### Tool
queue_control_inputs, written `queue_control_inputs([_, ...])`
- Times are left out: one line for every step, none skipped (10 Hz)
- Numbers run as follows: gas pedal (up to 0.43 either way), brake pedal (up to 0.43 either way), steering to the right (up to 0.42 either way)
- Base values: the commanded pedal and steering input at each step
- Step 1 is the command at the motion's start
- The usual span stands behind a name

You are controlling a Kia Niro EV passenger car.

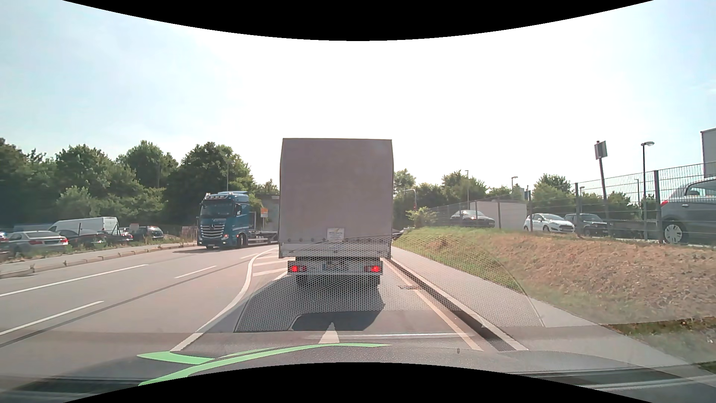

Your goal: Follow the waypoints while adhering to traffic rules and regulations

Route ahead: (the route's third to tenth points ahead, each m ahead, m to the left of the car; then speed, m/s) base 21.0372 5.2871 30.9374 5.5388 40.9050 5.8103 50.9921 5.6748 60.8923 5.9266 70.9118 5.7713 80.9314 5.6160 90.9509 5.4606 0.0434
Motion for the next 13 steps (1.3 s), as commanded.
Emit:
queue_control_inputs([0.000,0.274,0.002])
queue_control_inputs([0.000,0.280,0.002])
queue_control_inputs([0.000,0.280,0.002])
queue_control_inputs([0.000,0.274,0.002])
queue_control_inputs([0.000,0.280,0.002])
queue_control_inputs([0.000,0.274,0.002])
queue_control_inputs([0.000,0.280,0.002])
queue_control_inputs([0.000,0.280,0.003])
queue_control_inputs([0.000,0.280,0.003])
queue_control_inputs([0.000,0.280,0.003])
queue_control_inputs([0.000,0.274,0.003])
queue_control_inputs([0.000,0.280,0.003])
queue_control_inputs([0.000,0.280,0.003])
